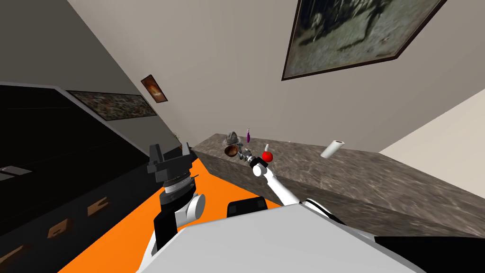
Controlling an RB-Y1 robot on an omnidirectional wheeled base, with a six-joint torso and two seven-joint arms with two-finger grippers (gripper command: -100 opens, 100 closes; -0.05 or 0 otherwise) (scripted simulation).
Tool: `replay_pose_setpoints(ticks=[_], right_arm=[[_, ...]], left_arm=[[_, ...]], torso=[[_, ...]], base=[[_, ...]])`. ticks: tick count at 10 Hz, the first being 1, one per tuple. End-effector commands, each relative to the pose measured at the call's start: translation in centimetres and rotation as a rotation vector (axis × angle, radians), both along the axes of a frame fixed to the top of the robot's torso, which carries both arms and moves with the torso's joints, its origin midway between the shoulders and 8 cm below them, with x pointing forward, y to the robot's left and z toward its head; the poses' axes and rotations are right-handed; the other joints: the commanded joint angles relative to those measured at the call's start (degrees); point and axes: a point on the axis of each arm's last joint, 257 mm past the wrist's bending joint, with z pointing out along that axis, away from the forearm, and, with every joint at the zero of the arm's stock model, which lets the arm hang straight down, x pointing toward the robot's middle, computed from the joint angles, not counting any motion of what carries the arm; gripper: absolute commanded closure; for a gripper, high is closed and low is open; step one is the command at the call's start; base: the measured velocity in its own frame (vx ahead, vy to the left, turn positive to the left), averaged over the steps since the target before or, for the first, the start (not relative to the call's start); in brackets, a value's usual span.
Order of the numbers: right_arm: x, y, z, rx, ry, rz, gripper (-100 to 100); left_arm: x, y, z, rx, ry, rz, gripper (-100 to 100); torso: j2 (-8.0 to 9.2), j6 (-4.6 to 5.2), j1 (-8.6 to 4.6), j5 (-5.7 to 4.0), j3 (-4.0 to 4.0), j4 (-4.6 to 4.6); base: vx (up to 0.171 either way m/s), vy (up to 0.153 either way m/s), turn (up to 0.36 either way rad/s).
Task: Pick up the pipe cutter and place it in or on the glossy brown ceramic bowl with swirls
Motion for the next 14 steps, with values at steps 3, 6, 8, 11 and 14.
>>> replay_pose_setpoints(ticks=[3,6,8,11,14], right_arm=[[1.3,-2.8,0.0,-0.001,0.000,-0.035,-100],[2.9,-6.5,0.4,-0.001,-0.003,-0.081,-100],[2.9,-6.6,0.3,-0.002,-0.003,-0.082,-100],[2.9,-6.7,0.3,-0.001,-0.004,-0.083,100],[2.9,-6.7,0.3,-0.001,-0.004,-0.083,0]], left_arm=[[0.0,0.0,0.0,0.000,0.000,0.000,0],[0.0,0.0,0.0,0.000,0.000,0.000,0],[0.0,0.0,0.0,0.000,0.000,0.000,0],[0.0,0.0,0.0,0.000,0.000,0.000,0],[0.0,0.0,0.0,0.000,0.000,0.000,0]], torso=[[0.17,-0.05,0.18,0.04,0.10,0.04],[0.21,-0.03,0.23,0.05,0.13,0.05],[0.21,-0.01,0.25,0.06,0.13,0.06],[0.15,0.04,0.02,0.00,0.08,0.03],[0.14,0.02,0.01,0.00,0.08,0.03]], base=[[-0.013,0.032,0.130],[-0.021,0.055,0.138],[-0.010,0.040,0.060],[0.000,0.000,0.000],[0.000,0.000,0.000]])
